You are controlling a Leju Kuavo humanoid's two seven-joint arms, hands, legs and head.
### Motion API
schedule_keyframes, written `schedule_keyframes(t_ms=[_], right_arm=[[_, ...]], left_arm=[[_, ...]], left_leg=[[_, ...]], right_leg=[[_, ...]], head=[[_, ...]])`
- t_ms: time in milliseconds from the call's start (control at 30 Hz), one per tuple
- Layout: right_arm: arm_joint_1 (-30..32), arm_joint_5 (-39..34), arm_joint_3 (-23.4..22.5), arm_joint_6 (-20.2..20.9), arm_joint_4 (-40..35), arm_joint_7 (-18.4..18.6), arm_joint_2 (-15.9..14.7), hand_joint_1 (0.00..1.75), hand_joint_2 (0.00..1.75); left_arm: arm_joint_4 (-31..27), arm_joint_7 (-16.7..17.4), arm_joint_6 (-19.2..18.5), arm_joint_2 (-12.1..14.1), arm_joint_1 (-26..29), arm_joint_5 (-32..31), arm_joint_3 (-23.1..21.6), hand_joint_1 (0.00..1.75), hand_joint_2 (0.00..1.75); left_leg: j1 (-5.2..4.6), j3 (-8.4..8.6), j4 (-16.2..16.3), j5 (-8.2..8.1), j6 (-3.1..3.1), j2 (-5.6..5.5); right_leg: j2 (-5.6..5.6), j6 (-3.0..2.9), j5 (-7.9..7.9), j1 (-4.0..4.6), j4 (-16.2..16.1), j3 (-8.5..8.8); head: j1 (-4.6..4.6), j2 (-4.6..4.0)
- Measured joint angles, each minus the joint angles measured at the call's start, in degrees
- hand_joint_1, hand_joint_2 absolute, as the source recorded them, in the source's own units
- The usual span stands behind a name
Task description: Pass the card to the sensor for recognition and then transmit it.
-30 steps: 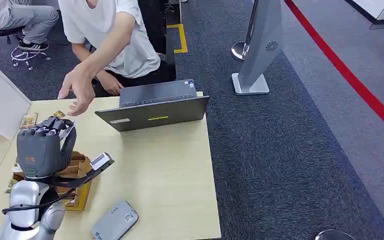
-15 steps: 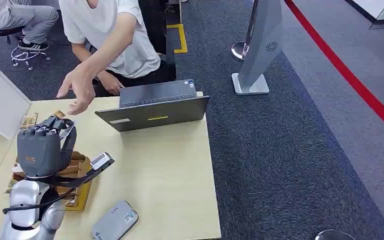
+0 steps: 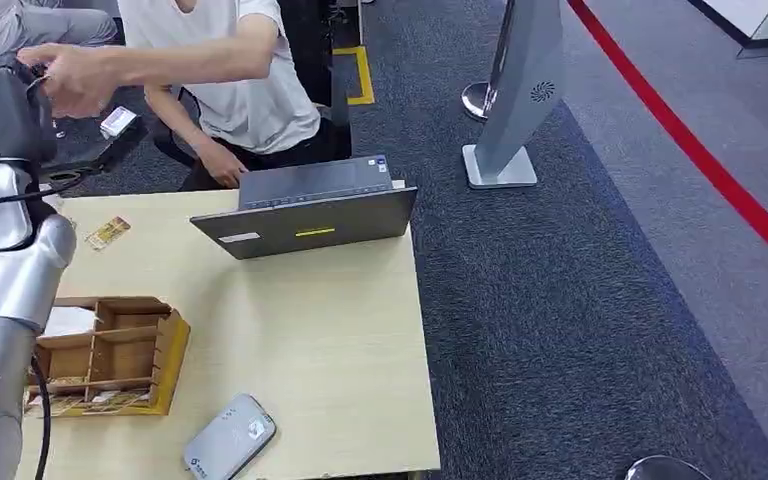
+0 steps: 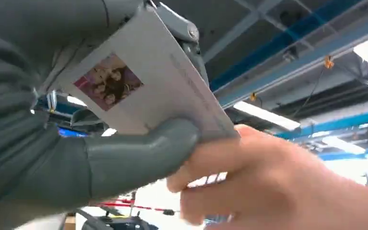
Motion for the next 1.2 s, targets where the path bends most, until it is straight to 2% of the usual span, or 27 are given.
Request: schedule_keyframes(t_ms=[200, 500, 533, 1000, 1200], right_arm=[[0.01, 0.00, 0.28, 0.05, 0.00, -0.02, -0.02, 0.00, 1.75], [0.05, -0.02, 0.50, 0.09, 0.00, -0.09, -0.07, 0.00, 1.75], [0.06, -0.02, 0.53, 0.09, 0.00, -0.09, -0.07, 0.00, 1.75], [0.07, -0.28, 0.55, 0.07, 0.00, -0.17, -0.09, 0.00, 1.75], [0.07, -0.89, 0.55, -0.41, 0.00, -0.33, -0.07, 0.00, 1.75]], left_arm=[[6.67, 0.18, 0.18, -0.61, -2.37, -0.17, 0.02, 1.75, 1.75], [9.71, -0.02, 0.00, -1.00, -2.92, -0.52, 0.02, 1.75, 1.75], [9.76, -0.11, 0.00, -1.01, -2.94, -0.57, 0.02, 0.00, 1.75], [10.20, -1.49, 1.20, -1.27, -3.04, -0.61, 0.90, 0.00, 1.75], [9.35, -5.24, 4.09, -1.60, -0.86, 0.46, 1.01, 0.00, 1.75]], left_leg=[[0.00, -0.03, 0.01, 0.00, 0.00, -0.05], [0.01, -0.03, 0.01, 0.00, 0.00, -0.01], [0.01, -0.03, 0.01, 0.00, 0.00, -0.01], [0.01, -0.05, 0.01, -0.01, 0.00, -0.02], [0.01, -0.05, 0.00, -0.01, 0.00, -0.02]], right_leg=[[-0.02, 0.03, -0.03, 0.00, -0.01, 0.00], [0.02, 0.03, -0.03, 0.01, -0.01, -0.02], [0.02, 0.03, -0.03, 0.01, -0.01, -0.03], [0.02, 0.03, -0.03, 0.01, -0.01, -0.03], [0.02, 0.03, -0.03, 0.01, -0.01, -0.03]], head=[[0.02, 0.00], [0.02, 0.00], [0.02, 0.00], [0.02, 0.00], [0.02, 0.00]])
